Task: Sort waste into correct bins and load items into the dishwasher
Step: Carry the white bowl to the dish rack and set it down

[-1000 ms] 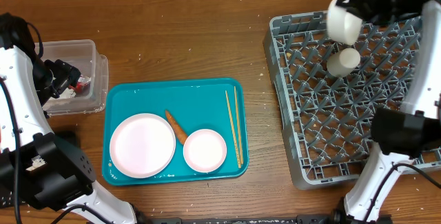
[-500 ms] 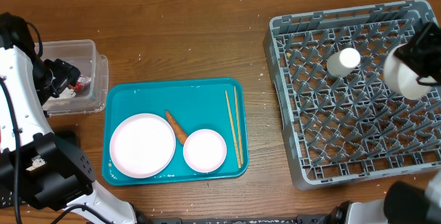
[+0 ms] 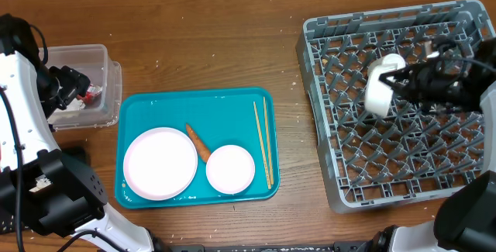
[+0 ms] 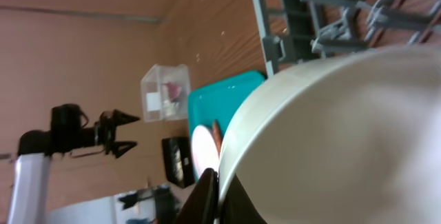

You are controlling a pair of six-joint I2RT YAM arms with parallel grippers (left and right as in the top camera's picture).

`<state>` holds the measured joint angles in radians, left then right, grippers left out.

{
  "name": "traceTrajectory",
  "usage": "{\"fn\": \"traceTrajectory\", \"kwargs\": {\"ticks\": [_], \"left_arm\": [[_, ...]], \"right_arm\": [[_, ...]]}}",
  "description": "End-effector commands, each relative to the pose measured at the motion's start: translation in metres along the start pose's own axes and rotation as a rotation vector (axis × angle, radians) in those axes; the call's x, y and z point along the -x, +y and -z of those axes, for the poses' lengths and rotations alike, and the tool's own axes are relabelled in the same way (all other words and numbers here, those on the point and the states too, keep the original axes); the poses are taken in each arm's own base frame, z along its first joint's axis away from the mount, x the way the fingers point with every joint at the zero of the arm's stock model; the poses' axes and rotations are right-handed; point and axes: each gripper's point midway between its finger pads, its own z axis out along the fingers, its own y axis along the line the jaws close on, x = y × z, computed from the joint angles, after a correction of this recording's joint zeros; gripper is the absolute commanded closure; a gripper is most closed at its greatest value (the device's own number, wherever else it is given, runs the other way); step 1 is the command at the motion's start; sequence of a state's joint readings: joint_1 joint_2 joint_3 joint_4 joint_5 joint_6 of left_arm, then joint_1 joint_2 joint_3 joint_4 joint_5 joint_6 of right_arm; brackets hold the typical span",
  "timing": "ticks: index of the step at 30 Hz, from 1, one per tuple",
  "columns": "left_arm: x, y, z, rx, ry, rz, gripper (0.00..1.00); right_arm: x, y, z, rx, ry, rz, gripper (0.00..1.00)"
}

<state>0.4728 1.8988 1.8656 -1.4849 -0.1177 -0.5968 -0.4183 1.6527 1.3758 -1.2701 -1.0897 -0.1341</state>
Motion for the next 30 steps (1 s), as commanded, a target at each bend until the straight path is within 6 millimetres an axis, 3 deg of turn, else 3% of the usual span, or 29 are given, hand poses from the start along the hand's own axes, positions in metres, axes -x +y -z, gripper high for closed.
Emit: {"fn": "traceTrajectory", "kwargs": {"ticks": [1, 7, 10, 15, 18, 24, 28, 30], "left_arm": [[0.005, -0.001, 0.004, 0.001, -0.022, 0.01, 0.0], [0.005, -0.001, 0.004, 0.001, -0.021, 0.01, 0.0], [0.005, -0.001, 0.004, 0.001, -0.021, 0.01, 0.0], [0.005, -0.001, 0.004, 0.001, -0.021, 0.01, 0.0], [0.005, -0.001, 0.004, 0.001, -0.021, 0.01, 0.0], [0.005, -0.001, 0.004, 0.001, -0.021, 0.01, 0.0], [0.005, -0.001, 0.004, 0.001, -0.021, 0.01, 0.0], [0.005, -0.001, 0.004, 0.0, -0.022, 0.01, 0.0]], "right_arm": [[-0.008, -0.001, -0.002, 0.062, 0.004, -0.017, 0.96], [-0.016, -0.032, 0.005, -0.007, -0.007, -0.103, 0.94], [-0.014, -0.045, 0.016, -0.054, -0.034, -0.159, 0.82], [-0.015, -0.062, 0.027, -0.123, -0.052, -0.206, 0.82], [-0.017, -0.074, 0.033, -0.18, -0.06, -0.264, 0.88], [-0.01, -0.056, 0.051, -0.25, -0.066, -0.241, 0.85], [0.005, -0.018, 0.076, -0.489, -0.108, -0.161, 0.55], [0.007, -0.012, 0.072, -0.684, -0.117, -0.135, 0.48]]}}
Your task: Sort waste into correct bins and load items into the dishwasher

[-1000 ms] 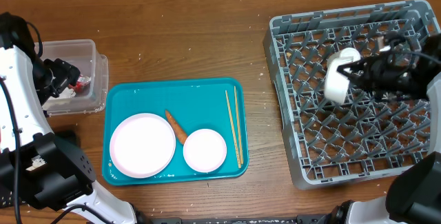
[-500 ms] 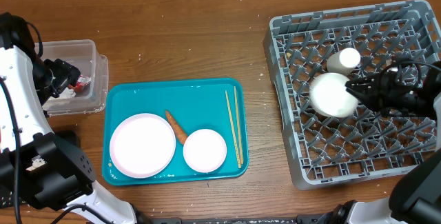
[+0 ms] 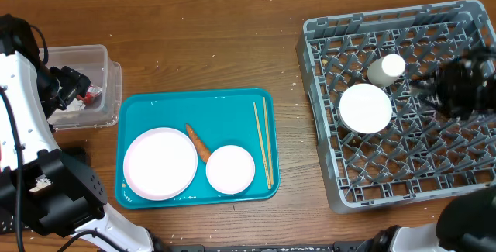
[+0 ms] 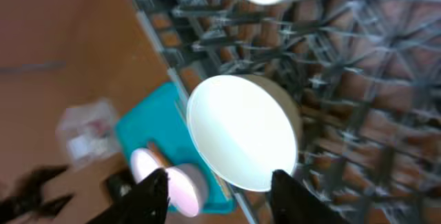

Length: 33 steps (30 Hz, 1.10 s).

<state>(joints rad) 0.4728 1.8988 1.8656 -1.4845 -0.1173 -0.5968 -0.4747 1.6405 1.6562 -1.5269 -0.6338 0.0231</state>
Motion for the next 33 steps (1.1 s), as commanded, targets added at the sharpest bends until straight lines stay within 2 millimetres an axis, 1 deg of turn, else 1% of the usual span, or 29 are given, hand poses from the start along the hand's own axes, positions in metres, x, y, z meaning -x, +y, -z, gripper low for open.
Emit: {"fn": "traceTrajectory", "kwargs": {"ticks": [1, 2, 3, 5, 6, 8, 9, 10, 11, 12, 14, 17, 19, 21, 22, 24, 26, 28, 29, 30, 31, 33], "left_arm": [[0.006, -0.002, 0.004, -0.003, -0.027, 0.011, 0.0], [0.007, -0.002, 0.004, -0.005, -0.03, 0.011, 0.0], [0.008, -0.003, 0.004, -0.007, -0.033, 0.012, 0.0], [0.008, -0.003, 0.004, -0.009, -0.036, 0.012, 0.0], [0.008, -0.003, 0.004, -0.009, -0.036, 0.012, 0.0], [0.008, -0.003, 0.004, -0.009, -0.036, 0.012, 0.0], [0.008, -0.003, 0.004, -0.009, -0.036, 0.012, 0.0], [0.008, -0.003, 0.004, -0.009, -0.036, 0.012, 0.0], [0.008, -0.003, 0.004, -0.009, -0.036, 0.012, 0.0], [0.008, -0.003, 0.004, -0.009, -0.036, 0.012, 0.0], [0.008, -0.003, 0.004, -0.009, -0.036, 0.012, 0.0], [0.008, -0.003, 0.004, -0.009, -0.036, 0.012, 0.0], [0.009, -0.003, 0.004, -0.01, -0.038, 0.012, 0.0], [0.01, -0.004, 0.004, -0.013, -0.042, 0.013, 0.0], [0.01, -0.004, 0.004, -0.014, -0.043, 0.013, 0.0], [0.01, -0.004, 0.004, -0.014, -0.043, 0.013, 0.0], [0.01, -0.004, 0.004, -0.014, -0.043, 0.013, 0.0], [0.01, -0.004, 0.004, -0.014, -0.043, 0.013, 0.0], [0.01, -0.004, 0.004, -0.013, -0.043, 0.013, 0.0], [0.01, -0.004, 0.004, -0.014, -0.042, 0.013, 0.0], [0.01, -0.004, 0.004, -0.013, -0.043, 0.013, 0.0], [0.01, -0.004, 0.004, -0.013, -0.043, 0.013, 0.0]], "right_arm": [[-0.002, 0.005, -0.002, -0.342, -0.08, 0.035, 0.46], [-0.004, 0.006, -0.007, -0.399, -0.086, 0.038, 0.46], [-0.011, 0.016, -0.024, -0.468, -0.074, 0.079, 0.46], [-0.021, 0.035, -0.049, -0.514, -0.062, 0.148, 0.46], [-0.027, 0.046, -0.068, -0.551, -0.058, 0.2, 0.46], [-0.031, 0.053, -0.087, -0.606, -0.065, 0.228, 0.45], [-0.034, 0.055, -0.097, -0.622, -0.058, 0.235, 0.43], [-0.037, 0.056, -0.108, -0.637, -0.043, 0.239, 0.43], [-0.04, 0.051, -0.123, -0.681, -0.022, 0.229, 0.43], [-0.039, 0.038, -0.132, -0.753, -0.021, 0.185, 0.43], [-0.039, 0.031, -0.14, -0.778, 0.002, 0.177, 0.43], [-0.038, 0.028, -0.145, -0.787, 0.012, 0.173, 0.44], [-0.038, 0.027, -0.149, -0.786, 0.022, 0.171, 0.5], [-0.038, 0.026, -0.152, -0.79, 0.027, 0.17, 0.65], [-0.037, 0.026, -0.152, -0.79, 0.026, 0.169, 0.8], [-0.038, 0.027, -0.152, -0.785, 0.025, 0.161, 0.96], [-0.04, 0.03, -0.151, -0.768, 0.039, 0.152, 0.96], [-0.039, 0.034, -0.137, -0.749, 0.042, 0.128, 0.96], [-0.037, 0.036, -0.127, -0.743, 0.035, 0.115, 0.96], [-0.033, 0.04, -0.111, -0.727, 0.019, 0.097, 0.96], [-0.03, 0.044, -0.102, -0.708, 0.012, 0.093, 0.96], [-0.022, 0.06, -0.078, -0.588, 0.009, 0.128, 0.96]]}}
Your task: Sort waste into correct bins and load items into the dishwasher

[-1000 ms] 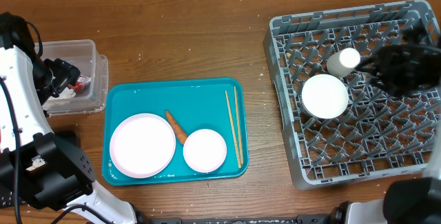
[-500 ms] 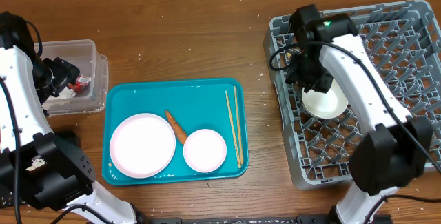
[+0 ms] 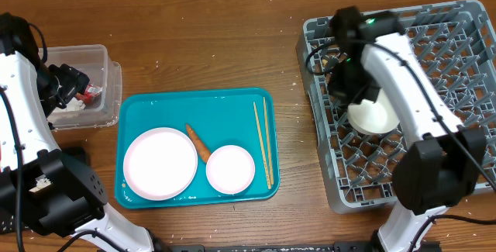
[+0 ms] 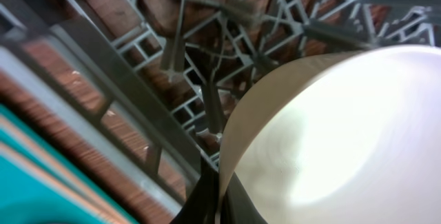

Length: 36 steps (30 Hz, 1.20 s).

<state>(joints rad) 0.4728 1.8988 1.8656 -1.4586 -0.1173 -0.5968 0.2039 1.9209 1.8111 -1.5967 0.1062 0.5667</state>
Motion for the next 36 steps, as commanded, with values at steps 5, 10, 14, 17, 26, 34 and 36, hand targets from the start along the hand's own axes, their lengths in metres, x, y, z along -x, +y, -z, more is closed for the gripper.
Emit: {"fn": "traceTrajectory", "kwargs": {"ticks": [5, 10, 14, 17, 26, 34, 36], "left_arm": [[0.005, -0.001, 0.004, 0.001, -0.021, 0.01, 0.0], [0.005, -0.001, 0.004, 0.001, -0.021, 0.01, 0.0], [0.005, -0.001, 0.004, 0.001, -0.021, 0.01, 0.0], [0.005, -0.001, 0.004, 0.001, -0.021, 0.01, 0.0], [0.005, -0.001, 0.004, 0.001, -0.021, 0.01, 0.0], [0.005, -0.001, 0.004, 0.001, -0.021, 0.01, 0.0], [0.005, -0.001, 0.004, 0.001, -0.021, 0.009, 0.0]], "right_arm": [[0.021, -0.011, 0.106, 0.686, -0.089, 0.183, 0.96], [0.018, -0.035, 0.12, 1.086, -0.05, 0.206, 0.96], [0.013, -0.054, 0.094, 1.196, -0.009, 0.144, 0.96], [0.004, -0.059, 0.072, 1.249, 0.03, 0.112, 0.96], [0.002, -0.098, 0.015, 1.26, 0.014, -0.053, 0.96], [0.006, -0.131, 0.008, 1.211, 0.005, -0.163, 0.71], [0.006, -0.143, 0.012, 1.149, 0.024, -0.187, 0.62]]}}
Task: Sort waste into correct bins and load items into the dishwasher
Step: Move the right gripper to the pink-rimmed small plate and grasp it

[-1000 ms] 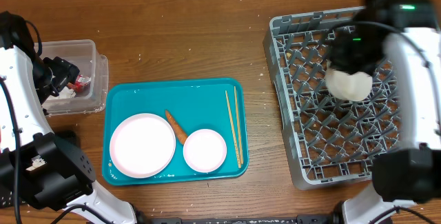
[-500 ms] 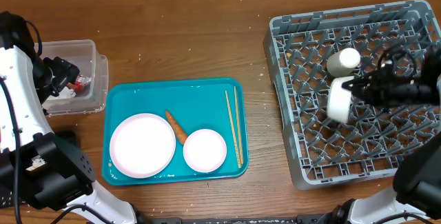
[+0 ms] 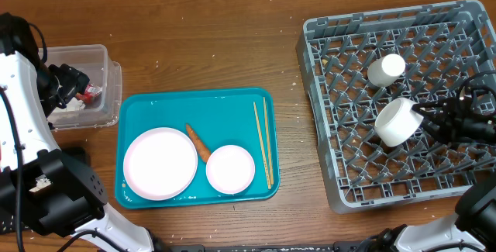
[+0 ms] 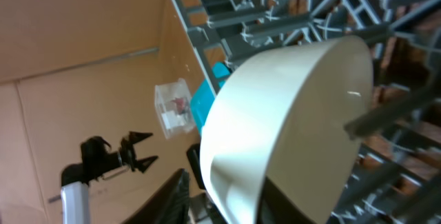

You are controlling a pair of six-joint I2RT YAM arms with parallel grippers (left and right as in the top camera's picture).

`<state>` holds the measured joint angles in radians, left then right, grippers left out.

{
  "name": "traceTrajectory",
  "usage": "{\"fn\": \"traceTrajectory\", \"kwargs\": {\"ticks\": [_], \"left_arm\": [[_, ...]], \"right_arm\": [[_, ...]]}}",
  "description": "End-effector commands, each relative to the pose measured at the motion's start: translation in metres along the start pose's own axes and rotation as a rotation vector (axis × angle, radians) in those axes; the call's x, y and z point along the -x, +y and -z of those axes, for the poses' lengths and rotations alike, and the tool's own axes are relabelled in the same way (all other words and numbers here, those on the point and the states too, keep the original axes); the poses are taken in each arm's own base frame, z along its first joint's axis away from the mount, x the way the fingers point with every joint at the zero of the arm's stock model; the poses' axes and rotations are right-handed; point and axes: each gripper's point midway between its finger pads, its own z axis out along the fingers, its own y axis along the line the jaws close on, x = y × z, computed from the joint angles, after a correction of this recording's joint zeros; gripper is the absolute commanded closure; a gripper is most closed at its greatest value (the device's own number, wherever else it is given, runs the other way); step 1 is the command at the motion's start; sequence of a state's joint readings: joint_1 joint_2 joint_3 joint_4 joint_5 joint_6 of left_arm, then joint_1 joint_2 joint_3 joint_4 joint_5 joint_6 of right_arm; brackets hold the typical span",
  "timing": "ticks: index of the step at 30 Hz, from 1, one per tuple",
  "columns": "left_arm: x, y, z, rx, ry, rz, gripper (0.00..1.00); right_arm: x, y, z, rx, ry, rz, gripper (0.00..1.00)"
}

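Observation:
In the grey dish rack a white bowl lies tipped on its side, mouth toward the left. My right gripper is at its right; in the right wrist view the gripper stands open with the bowl's rim between the fingers and a gap at the left finger. A white cup sits further back in the rack. My left gripper hovers open over the clear container.
A teal tray at the middle holds a white plate, a small white bowl, a carrot piece and a pair of chopsticks. The clear container holds some scraps.
My right arm has moved from the rack's left side to its right side. The gripper, then shut on the bowl's rim, is now open, and the bowl lies tipped further to the right.
My right gripper first held the bowl on edge above the rack. Then the bowl lay mouth-up in the rack with the gripper open above it. Later the gripper was shut on its rim, and now it is open with the bowl on its side. My left arm stayed put.

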<state>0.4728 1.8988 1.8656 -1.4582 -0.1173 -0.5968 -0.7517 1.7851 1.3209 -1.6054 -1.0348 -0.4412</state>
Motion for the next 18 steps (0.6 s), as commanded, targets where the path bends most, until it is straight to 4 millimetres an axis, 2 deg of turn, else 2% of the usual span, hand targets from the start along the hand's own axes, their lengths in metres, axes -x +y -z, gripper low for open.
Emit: {"fn": "traceTrajectory", "kwargs": {"ticks": [1, 3, 7, 9, 11, 12, 14, 16, 18], "left_arm": [[0.004, -0.001, 0.004, 0.001, -0.021, 0.009, 0.0], [0.005, -0.001, 0.004, 0.001, -0.021, 0.009, 0.0], [0.005, -0.001, 0.004, 0.001, -0.021, 0.009, 0.0], [0.004, -0.001, 0.004, 0.001, -0.021, 0.009, 0.0], [0.004, -0.001, 0.004, 0.001, -0.021, 0.009, 0.0], [0.005, -0.001, 0.004, 0.001, -0.021, 0.009, 0.0], [0.005, -0.001, 0.004, 0.001, -0.021, 0.009, 0.0], [0.005, -0.001, 0.004, 0.001, -0.021, 0.009, 0.0], [0.004, -0.001, 0.004, 0.001, -0.021, 0.009, 0.0]], "right_arm": [[0.004, 0.0, 0.02, -0.117, -0.011, -0.016, 0.6], [0.008, 0.002, 0.036, -0.202, -0.028, -0.043, 0.57], [0.02, -0.004, 0.082, -0.525, -0.158, -0.151, 0.51], [0.025, 0.011, 0.115, -0.693, -0.303, -0.157, 0.39], [0.023, 0.037, 0.124, -0.712, -0.385, -0.101, 0.26], [0.017, 0.06, 0.123, -0.7, -0.423, -0.042, 0.01], [0.005, 0.089, 0.107, -0.656, -0.418, 0.059, 0.0], [-0.01, 0.116, 0.084, -0.594, -0.372, 0.155, 0.0], [-0.039, 0.161, 0.036, -0.413, -0.234, 0.293, 0.0]]}}
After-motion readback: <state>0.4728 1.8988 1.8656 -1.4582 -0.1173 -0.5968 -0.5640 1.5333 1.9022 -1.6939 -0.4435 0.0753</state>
